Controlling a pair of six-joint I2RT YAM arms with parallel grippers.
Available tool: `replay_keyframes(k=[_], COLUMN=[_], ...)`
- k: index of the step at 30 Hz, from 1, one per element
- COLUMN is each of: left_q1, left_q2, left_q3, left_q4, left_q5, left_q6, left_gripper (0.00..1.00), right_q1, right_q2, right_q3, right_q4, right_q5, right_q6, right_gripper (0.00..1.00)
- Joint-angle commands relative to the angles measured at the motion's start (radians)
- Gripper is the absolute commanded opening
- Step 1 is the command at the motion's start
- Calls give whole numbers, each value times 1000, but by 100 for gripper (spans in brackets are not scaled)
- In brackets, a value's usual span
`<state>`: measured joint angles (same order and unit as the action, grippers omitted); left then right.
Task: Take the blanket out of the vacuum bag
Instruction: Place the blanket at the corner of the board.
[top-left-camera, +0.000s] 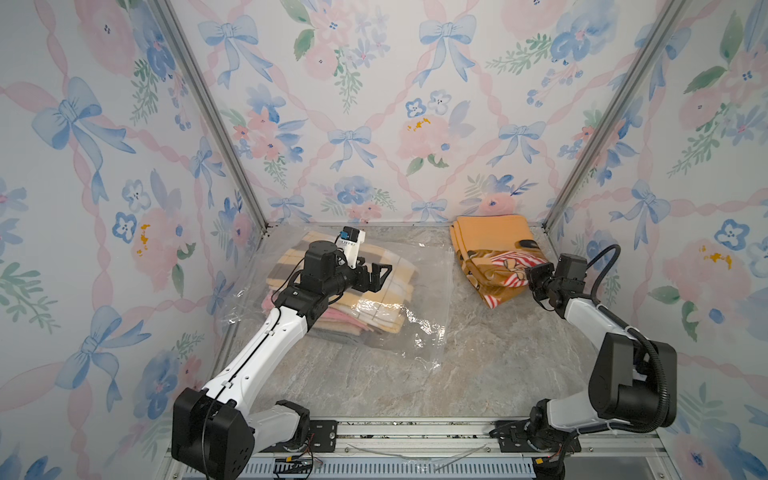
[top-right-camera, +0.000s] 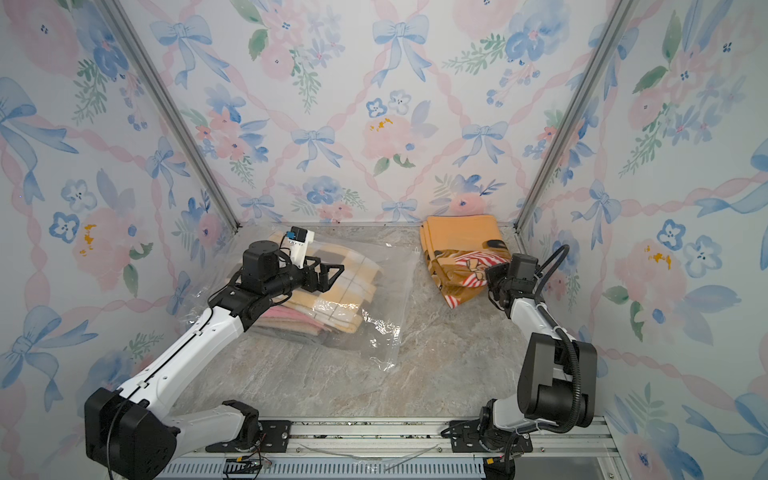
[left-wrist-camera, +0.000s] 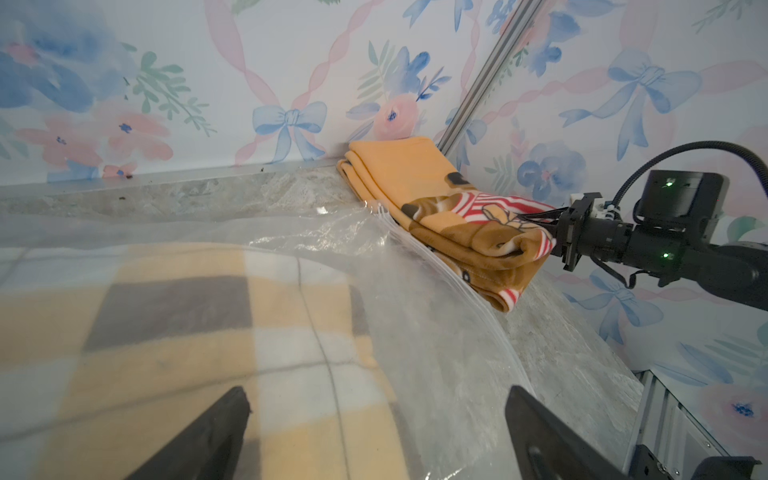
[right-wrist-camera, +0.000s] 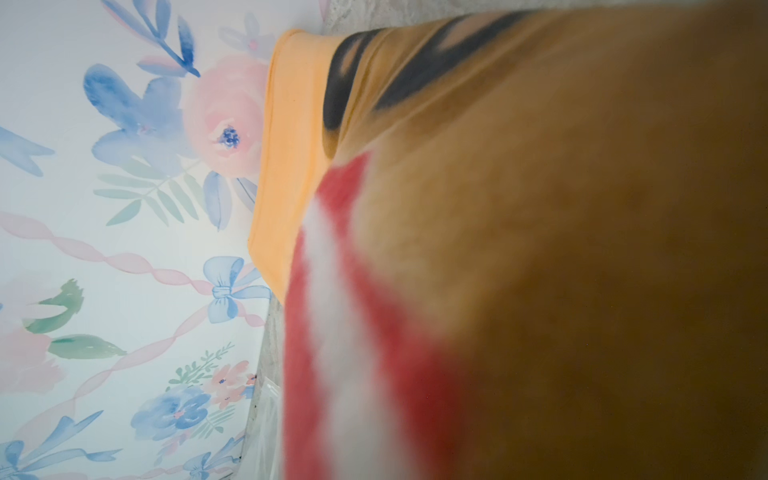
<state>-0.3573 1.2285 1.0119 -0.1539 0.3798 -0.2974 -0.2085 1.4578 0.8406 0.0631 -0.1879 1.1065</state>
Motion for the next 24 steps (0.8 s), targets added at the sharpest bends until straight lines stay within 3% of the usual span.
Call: replay_keyframes(k=[1, 6, 9, 13, 17, 24], left_q1=[-14, -119, -153, -167, -167, -164], left_q2=[19, 55, 96, 110, 87, 66], left_q3=[44, 82, 104, 105, 86, 59], left_q4=[-74, -75, -74, -68, -68, -68], left_q5=[-8, -79, -79, -112, -134, -175], left_q6=[-17, -33, -49, -52, -46, -42], left_gripper=[98, 98, 98, 98, 98, 98], right_q1=[3, 32, 32, 32, 29, 65], right_q2=[-58, -117, -137, -187, -276, -405], right_q3=[-25, -80, -114, -114, -105, 68], right_q4=[-75, -149, -152, -250, -428, -816], right_q5=[-3, 38, 36, 29, 46, 137], right_q6=[-70, -106, -110, -160, -254, -476], right_gripper=[8, 18, 48, 67, 76, 79])
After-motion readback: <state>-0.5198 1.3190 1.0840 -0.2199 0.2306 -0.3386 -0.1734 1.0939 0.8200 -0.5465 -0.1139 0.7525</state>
